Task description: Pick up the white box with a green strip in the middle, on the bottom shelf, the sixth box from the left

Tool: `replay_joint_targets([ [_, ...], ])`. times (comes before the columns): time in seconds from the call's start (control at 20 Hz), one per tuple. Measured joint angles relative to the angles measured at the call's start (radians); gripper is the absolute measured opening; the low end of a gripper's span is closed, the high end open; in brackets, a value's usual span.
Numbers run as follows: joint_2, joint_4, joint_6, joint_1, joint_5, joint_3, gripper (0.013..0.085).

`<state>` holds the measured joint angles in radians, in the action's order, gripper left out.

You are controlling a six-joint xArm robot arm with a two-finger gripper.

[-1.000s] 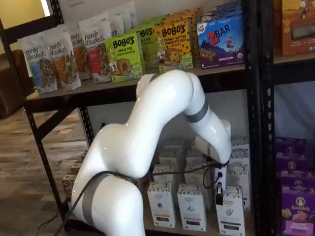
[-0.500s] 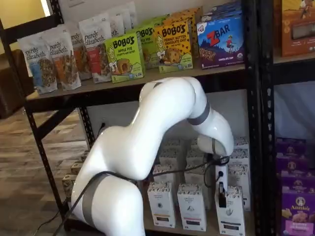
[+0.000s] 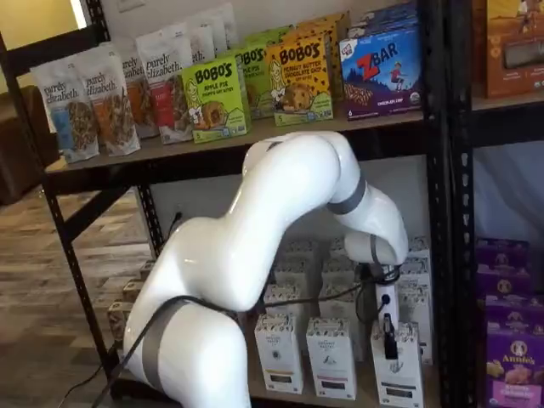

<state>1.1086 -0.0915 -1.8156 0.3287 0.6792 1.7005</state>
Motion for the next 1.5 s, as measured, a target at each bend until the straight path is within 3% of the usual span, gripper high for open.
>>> replay_joint_targets([
  [0.45,-0.025,-0.028,0.012,0.011,0.004,-0.023,0.0850],
  [0.95,-0.024,0.016,-0.033,0.021,-0.083,-0.050,0.0850],
  [1.5,0.017,0.011,-0.015,0.006,-0.125,-0.033,0.0850],
])
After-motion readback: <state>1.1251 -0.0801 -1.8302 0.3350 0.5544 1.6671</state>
